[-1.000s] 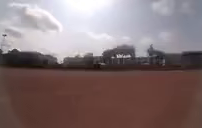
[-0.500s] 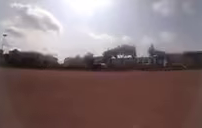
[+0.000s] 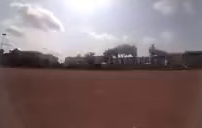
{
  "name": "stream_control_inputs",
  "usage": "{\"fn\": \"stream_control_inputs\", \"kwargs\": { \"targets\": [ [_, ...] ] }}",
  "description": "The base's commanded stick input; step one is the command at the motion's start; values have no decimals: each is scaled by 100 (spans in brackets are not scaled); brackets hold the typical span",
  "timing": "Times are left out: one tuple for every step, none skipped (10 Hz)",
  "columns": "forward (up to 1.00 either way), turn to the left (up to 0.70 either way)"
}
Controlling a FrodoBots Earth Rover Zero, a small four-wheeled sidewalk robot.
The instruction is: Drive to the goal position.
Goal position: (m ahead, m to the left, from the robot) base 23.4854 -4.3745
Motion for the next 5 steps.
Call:
{"fn": "stream_control_inputs", "kwargs": {
  "targets": [
    [70, -35],
    [70, -11],
    [70, 0],
    [70, 0],
    [70, 0]
  ]
}}
